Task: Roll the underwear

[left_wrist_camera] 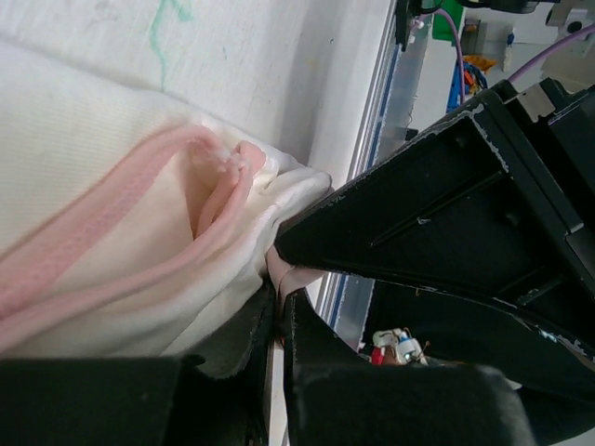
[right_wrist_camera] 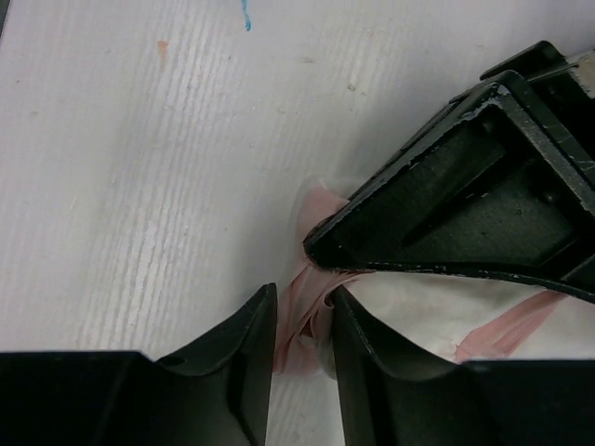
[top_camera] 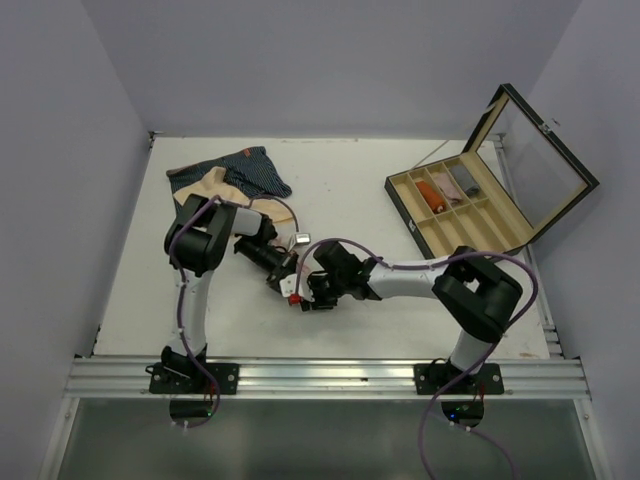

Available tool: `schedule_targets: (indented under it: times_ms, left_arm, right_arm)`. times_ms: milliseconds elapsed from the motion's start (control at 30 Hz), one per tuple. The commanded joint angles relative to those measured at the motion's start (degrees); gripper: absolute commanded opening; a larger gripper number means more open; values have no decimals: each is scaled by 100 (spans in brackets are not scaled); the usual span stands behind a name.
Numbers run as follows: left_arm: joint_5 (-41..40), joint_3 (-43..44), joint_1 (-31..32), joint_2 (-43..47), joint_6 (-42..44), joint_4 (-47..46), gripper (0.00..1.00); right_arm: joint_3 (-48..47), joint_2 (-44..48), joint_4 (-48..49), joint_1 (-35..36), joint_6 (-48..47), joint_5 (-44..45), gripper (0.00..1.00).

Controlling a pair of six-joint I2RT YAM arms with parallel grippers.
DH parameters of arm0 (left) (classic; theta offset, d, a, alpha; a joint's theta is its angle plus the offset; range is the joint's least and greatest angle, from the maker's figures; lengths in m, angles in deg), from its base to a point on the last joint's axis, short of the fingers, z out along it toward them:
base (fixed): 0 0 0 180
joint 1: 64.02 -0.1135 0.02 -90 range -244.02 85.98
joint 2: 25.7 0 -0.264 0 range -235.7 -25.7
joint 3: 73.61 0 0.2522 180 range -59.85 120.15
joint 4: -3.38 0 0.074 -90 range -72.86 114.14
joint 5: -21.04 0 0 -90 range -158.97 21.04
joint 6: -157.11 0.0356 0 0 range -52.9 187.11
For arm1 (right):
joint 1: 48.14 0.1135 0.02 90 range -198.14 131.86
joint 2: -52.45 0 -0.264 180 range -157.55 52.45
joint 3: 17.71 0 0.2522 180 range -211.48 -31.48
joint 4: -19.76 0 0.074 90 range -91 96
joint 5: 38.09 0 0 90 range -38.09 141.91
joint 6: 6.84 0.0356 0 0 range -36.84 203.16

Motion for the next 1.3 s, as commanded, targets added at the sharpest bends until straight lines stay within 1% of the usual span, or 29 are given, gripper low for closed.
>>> schedule_targets:
  times_ms: [0,33,133,167,267,300,367,400,433,467,500,533,600,633,667,733,767,800,867,900,933,967,1033,1067,1100,1133,1167,1200,1267]
  left_arm:
    - [-1148,-174,-166,60,544,-724,8]
    - [-1139,-192,-175,113,570,-733,8]
    - [-1113,-245,-175,297,710,-663,11]
    - [-1052,-254,-193,367,772,-611,12]
    - [-780,-359,-298,911,930,-645,16]
    - [-700,-377,-359,1278,966,-636,20]
    - [-525,-359,-569,1676,1159,-601,24]
    - [-515,-394,-675,2121,1168,-671,25]
    - [-498,-455,-781,2361,1072,-785,26]
    - [-480,-517,-1078,2598,976,-1047,26]
    - [-480,-622,-1246,3009,827,-1163,27]
    - [-506,-649,-1561,3187,756,-1233,28]
    - [-804,-771,-1844,3748,467,-1567,30]
    - [-953,-816,-2089,3969,430,-1690,30]
    - [-1250,-938,-2213,4450,412,-1874,31]
    - [-1577,-1105,-2302,4962,666,-1972,34]
    - [-1718,-1315,-2302,5461,815,-1972,35]
    - [-1771,-1439,-2302,5692,1138,-1955,37]
    - [-1929,-1911,-2224,6349,1587,-1806,39]
    - [-2078,-2124,-2127,6553,2016,-1797,40]
    - [-2549,-2352,-1761,6756,2195,-1814,40]
    - [-2833,-2885,-1531,7123,2292,-2058,40]
    - [-3203,-3372,-856,7459,2311,-2436,42]
    - [-3231,-3678,-695,7643,2311,-2717,43]
    - [-3301,-3786,-520,7689,2250,-2850,45]
    - [-3519,-3874,-83,7707,2214,-2982,45]
    - [-3634,-4014,165,7681,2197,-3183,46]
    - [-3766,-4085,637,7646,2170,-3281,46]
    - [-4065,-4269,992,7541,2126,-3632,46]
  right_arm:
    - [-181,-313,3,27,-38,-81,33]
    - [-207,-417,-14,28,32,-90,32]
    - [-435,-593,-294,19,111,-186,18]
    - [-558,-620,-426,19,138,-248,10]
    - [-830,-629,-954,-25,365,-713,0]
    - [-901,-629,-1077,-60,471,-871,0]
    - [-1085,-673,-1340,-148,900,-1328,0]
    - [-1147,-708,-1420,-183,1059,-1469,0]
    - [-1218,-769,-1482,-218,1200,-1609,0]
    - [-1340,-874,-1587,-271,1463,-1933,0]
    - [-1385,-954,-1614,-358,1596,-2066,0]
    - [-1429,-1016,-1614,-403,1832,-2224,0]
    - [-1543,-1295,-1509,-586,2166,-2594,0]
    - [-1604,-1419,-1456,-666,2525,-2734,0]
    - [-1779,-1577,-1430,-832,2703,-3049,0]
    - [-1991,-2060,-1508,-991,3098,-3297,0]
    - [-2218,-2210,-1561,-1105,3178,-3403,0]
    - [-2333,-2499,-1631,-1150,3231,-3499,0]
    - [-2675,-2764,-1912,-1255,3319,-3588,0]
    - [-2773,-2913,-1974,-1290,3346,-3649,0]
    - [-2922,-3115,-2018,-1317,3477,-3728,0]
    - [-2976,-3204,-2001,-1343,3539,-3755,0]
    - [-3177,-3405,-2184,-1344,3557,-3694,0]
    - [-3248,-3468,-2238,-1352,3627,-3641,0]
    - [-3336,-3555,-2316,-1352,3706,-3606,0]
    - [-3545,-3678,-2587,-1352,3724,-3580,0]
    - [-3608,-3827,-2685,-1352,3715,-3588,0]
    - [-3626,-3881,-2712,-1361,3750,-3588,0]
    - [-3557,-3908,-2538,-1361,3934,-3518,0]
